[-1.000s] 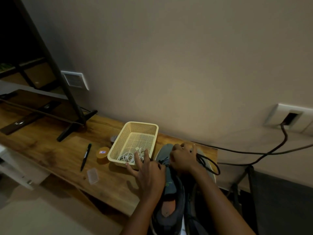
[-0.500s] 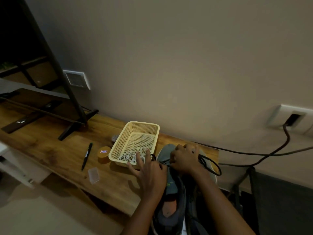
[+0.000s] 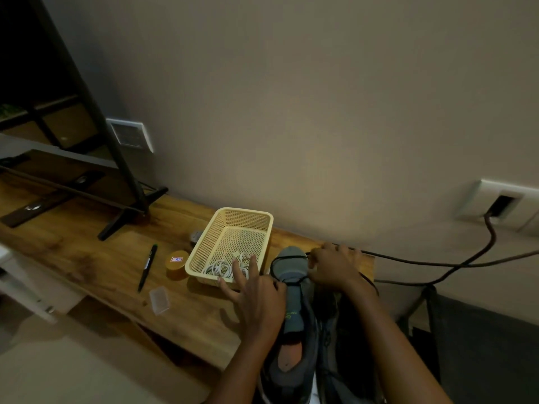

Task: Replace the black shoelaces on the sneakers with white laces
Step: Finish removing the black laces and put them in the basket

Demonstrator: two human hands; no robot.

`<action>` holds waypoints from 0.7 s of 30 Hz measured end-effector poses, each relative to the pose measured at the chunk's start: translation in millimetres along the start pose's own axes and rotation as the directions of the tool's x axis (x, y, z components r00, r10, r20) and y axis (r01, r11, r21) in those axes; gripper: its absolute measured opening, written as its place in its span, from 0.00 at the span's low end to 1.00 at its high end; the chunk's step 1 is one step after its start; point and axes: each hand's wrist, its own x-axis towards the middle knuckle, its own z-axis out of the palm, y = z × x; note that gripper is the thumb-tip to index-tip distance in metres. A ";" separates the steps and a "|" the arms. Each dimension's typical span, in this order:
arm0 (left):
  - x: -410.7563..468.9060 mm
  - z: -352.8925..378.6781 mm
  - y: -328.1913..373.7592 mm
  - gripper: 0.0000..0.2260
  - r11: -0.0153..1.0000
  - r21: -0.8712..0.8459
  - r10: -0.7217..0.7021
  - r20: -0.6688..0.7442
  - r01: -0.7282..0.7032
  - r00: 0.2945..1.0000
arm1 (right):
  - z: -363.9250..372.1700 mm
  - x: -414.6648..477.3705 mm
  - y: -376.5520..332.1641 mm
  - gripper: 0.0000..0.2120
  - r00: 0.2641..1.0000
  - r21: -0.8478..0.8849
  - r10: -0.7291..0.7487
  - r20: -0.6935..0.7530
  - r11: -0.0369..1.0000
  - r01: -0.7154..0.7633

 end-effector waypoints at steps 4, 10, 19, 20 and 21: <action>0.5 0.2 -0.6 0.12 1.000 -0.002 0.000 0.003 0.000 1.000 | 15.8 0.8 -22.5 0.11 0.994 -0.111 -0.094 -0.052 0.990 0.088; -1.0 -2.6 0.0 0.13 1.000 0.023 0.000 -0.011 0.000 1.000 | -4.4 -8.0 -15.9 0.12 0.995 -0.070 -0.096 -0.019 0.993 0.095; -1.2 -3.2 -1.6 0.11 1.000 -0.015 0.019 0.013 -0.019 1.000 | -7.5 -3.2 -11.0 0.09 0.994 -0.044 -0.038 0.099 0.998 0.042; -0.8 -3.0 -1.6 0.11 1.000 -0.012 0.017 0.018 -0.017 1.000 | 0.5 -1.7 -20.4 0.10 0.998 -0.070 -0.049 0.027 0.996 0.051; -0.5 -2.9 -1.6 0.11 1.000 -0.011 0.016 0.021 -0.016 1.000 | 7.4 -1.4 -30.0 0.09 0.997 -0.092 -0.075 -0.025 0.993 0.072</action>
